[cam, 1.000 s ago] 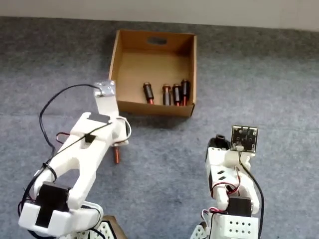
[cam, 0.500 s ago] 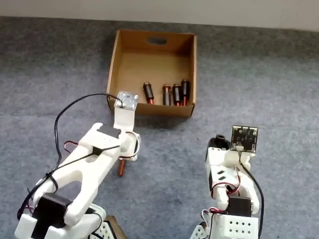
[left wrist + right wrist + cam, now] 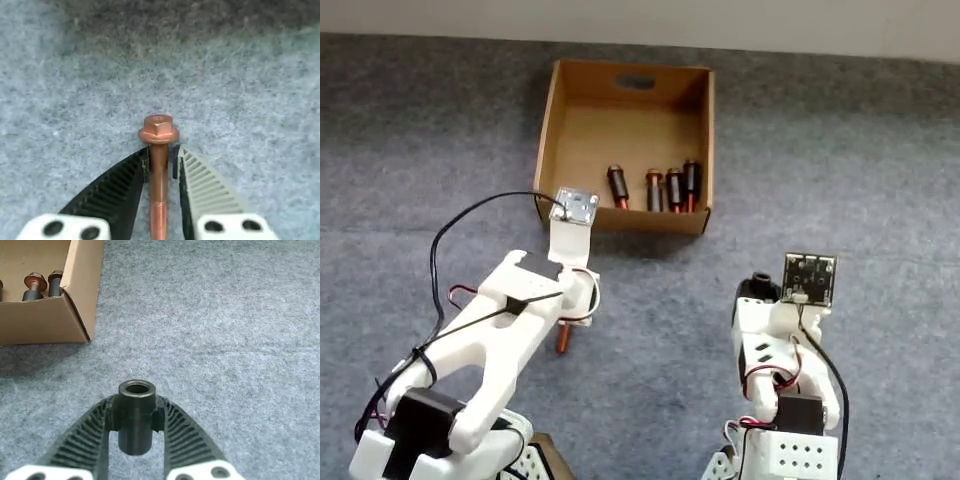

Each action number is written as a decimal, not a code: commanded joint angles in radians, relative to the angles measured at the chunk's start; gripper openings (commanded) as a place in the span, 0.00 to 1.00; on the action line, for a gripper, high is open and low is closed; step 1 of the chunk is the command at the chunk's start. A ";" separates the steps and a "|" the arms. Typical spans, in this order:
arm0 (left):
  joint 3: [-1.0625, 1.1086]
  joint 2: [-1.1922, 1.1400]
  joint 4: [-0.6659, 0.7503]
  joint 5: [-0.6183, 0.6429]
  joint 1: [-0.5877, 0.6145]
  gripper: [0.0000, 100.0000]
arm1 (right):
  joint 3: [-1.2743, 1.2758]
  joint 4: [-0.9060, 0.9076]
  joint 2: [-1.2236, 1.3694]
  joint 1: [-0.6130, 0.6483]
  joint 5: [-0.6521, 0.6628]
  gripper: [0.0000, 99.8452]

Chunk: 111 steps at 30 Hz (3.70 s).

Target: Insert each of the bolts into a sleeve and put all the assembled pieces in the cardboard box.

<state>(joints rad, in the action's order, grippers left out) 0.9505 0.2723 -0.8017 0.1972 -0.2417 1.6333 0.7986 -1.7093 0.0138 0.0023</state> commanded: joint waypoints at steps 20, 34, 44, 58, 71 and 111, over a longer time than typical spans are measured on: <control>-0.199 -0.200 -0.094 -0.008 -0.015 0.08 | -0.008 -0.007 -0.013 -0.005 -0.008 0.01; -0.068 0.302 -0.169 -0.012 -0.015 0.01 | -0.143 -0.033 -0.013 0.180 -0.003 0.01; 0.140 1.013 -0.032 -0.008 -0.019 0.01 | -0.010 -0.515 -0.005 0.415 -0.002 0.01; 0.415 1.466 0.457 -0.005 -0.159 0.01 | 0.120 -0.659 -0.012 0.484 -0.002 0.01; 0.269 1.224 0.598 0.031 -0.311 0.01 | 0.130 -0.657 -0.008 0.483 -0.002 0.01; 0.071 0.754 0.669 0.080 -0.294 0.01 | 0.131 -0.651 -0.005 0.481 -0.002 0.01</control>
<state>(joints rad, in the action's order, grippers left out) 1.0717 1.0288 -0.1312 0.2846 -0.5378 1.6763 0.1634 -1.7077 0.4925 0.0023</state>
